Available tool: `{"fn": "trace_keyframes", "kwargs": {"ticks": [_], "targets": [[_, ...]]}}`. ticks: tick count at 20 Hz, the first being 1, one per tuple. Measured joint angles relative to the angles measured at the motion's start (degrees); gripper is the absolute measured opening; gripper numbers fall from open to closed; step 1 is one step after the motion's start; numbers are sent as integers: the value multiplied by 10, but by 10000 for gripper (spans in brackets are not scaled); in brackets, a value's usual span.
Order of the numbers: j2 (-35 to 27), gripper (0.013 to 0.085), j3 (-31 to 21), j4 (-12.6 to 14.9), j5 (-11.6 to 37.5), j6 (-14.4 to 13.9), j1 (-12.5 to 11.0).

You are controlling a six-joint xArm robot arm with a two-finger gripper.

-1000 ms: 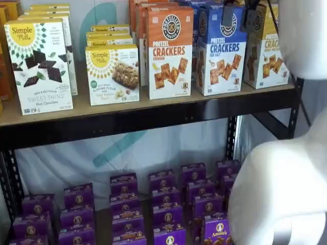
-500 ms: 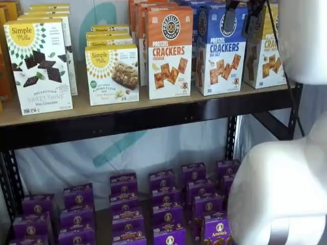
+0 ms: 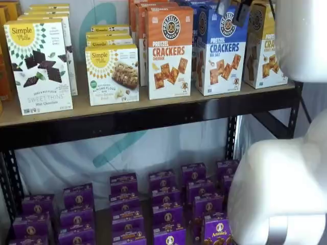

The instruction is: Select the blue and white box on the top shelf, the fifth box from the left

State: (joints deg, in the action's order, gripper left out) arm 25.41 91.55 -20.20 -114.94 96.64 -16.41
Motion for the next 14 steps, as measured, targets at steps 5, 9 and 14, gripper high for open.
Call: {"fn": "trace_keyframes", "kwargs": {"ticks": [5,9,14], "targets": [[-7,850,12,-38,25,-13,-8],[-17,850,20,-58,49,-19,-12],[-35,850,34,-68,72,-18,-16]]}}
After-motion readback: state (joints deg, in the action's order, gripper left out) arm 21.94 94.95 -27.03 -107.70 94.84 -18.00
